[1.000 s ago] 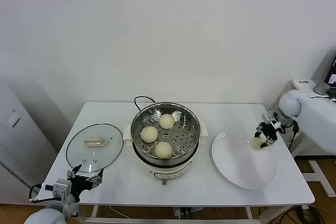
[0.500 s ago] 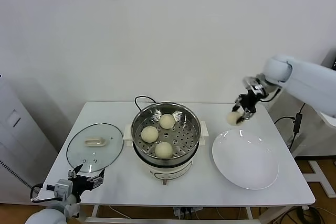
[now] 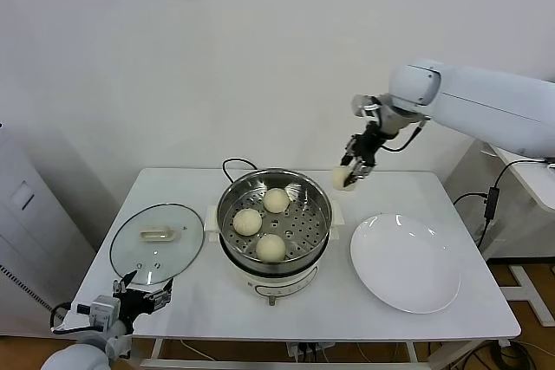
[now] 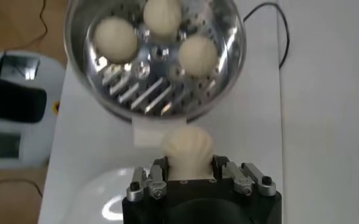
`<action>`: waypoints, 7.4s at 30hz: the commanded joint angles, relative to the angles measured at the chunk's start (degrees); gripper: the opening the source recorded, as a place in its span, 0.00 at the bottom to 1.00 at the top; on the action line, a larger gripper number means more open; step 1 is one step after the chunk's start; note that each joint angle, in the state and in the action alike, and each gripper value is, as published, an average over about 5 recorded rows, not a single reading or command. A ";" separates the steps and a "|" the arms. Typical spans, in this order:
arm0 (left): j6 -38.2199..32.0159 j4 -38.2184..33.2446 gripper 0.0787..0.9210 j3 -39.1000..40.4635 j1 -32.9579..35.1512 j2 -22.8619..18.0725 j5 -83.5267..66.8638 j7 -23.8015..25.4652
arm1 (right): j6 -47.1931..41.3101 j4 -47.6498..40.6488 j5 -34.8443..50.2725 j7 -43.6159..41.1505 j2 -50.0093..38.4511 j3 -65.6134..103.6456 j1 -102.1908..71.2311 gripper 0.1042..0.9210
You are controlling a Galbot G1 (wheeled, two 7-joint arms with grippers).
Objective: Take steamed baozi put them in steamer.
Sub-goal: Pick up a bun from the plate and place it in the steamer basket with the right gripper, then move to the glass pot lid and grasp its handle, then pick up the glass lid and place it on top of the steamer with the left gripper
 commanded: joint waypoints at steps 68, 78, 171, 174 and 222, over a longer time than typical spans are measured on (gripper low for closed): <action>-0.78 2.33 0.88 -1.70 -2.49 -0.23 -2.97 -0.28 | 7.72 11.00 14.24 45.27 -22.99 58.98 -47.88 0.88; -1.90 2.00 0.88 -2.41 -2.47 -0.64 -3.32 -0.06 | 16.93 15.93 2.75 55.07 -18.99 98.83 -86.18 0.88; -38.21 47.58 0.88 -0.94 -29.81 -12.01 100.65 -5.57 | 24.20 15.15 -27.30 42.33 15.28 138.43 -124.52 0.88; -38.44 47.96 0.88 -1.04 -29.89 -12.21 100.67 -5.66 | 24.24 15.07 -27.20 42.28 15.30 138.60 -124.55 0.88; -13.23 4.85 0.03 7.80 -26.83 3.93 81.36 16.91 | 24.19 16.70 -26.20 42.06 13.91 140.73 -124.77 0.88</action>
